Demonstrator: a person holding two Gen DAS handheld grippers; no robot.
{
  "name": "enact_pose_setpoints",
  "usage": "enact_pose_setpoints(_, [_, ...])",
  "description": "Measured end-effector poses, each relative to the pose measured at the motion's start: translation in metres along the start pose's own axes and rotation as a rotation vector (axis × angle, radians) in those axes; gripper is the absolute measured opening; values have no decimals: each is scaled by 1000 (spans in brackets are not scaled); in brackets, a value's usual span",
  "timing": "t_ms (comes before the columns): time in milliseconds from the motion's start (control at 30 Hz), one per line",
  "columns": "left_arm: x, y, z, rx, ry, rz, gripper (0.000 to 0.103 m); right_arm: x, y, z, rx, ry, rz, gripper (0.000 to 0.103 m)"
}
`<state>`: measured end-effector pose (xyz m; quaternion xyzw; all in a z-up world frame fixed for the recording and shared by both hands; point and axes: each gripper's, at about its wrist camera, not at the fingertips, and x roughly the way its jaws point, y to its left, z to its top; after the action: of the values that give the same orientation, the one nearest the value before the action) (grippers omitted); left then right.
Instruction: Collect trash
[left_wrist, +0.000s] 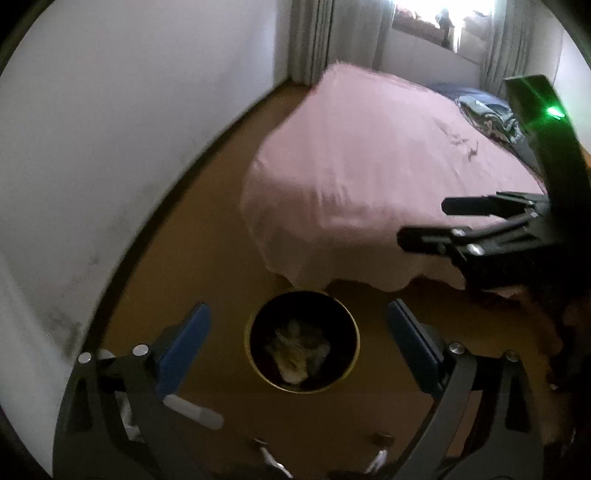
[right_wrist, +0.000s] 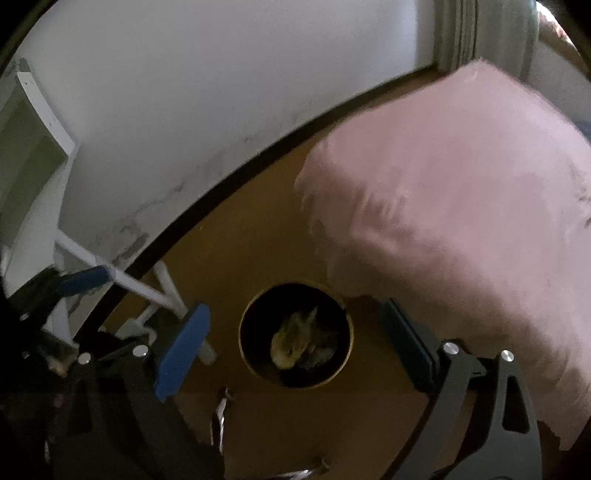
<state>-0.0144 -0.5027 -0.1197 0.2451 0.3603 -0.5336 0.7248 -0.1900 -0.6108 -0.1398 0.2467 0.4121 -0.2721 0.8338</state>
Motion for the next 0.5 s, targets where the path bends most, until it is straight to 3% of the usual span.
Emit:
enact_pose_setpoints(167, [-89, 31, -13, -99, -105, 55, 96, -41, 64, 24, -82, -120, 66, 96])
enact_pose_setpoints(233, [-132, 55, -32, -165, -138, 130, 96, -54, 115, 30, -161, -154, 136, 96])
enact_pose_setpoints(367, [-212, 112, -88, -294, -159, 381, 96, -70, 218, 27, -329, -191, 268, 96])
enact_pose_setpoints(500, [-283, 163, -149, -454, -157, 563, 96, -86, 320, 7, -493, -198, 415, 96])
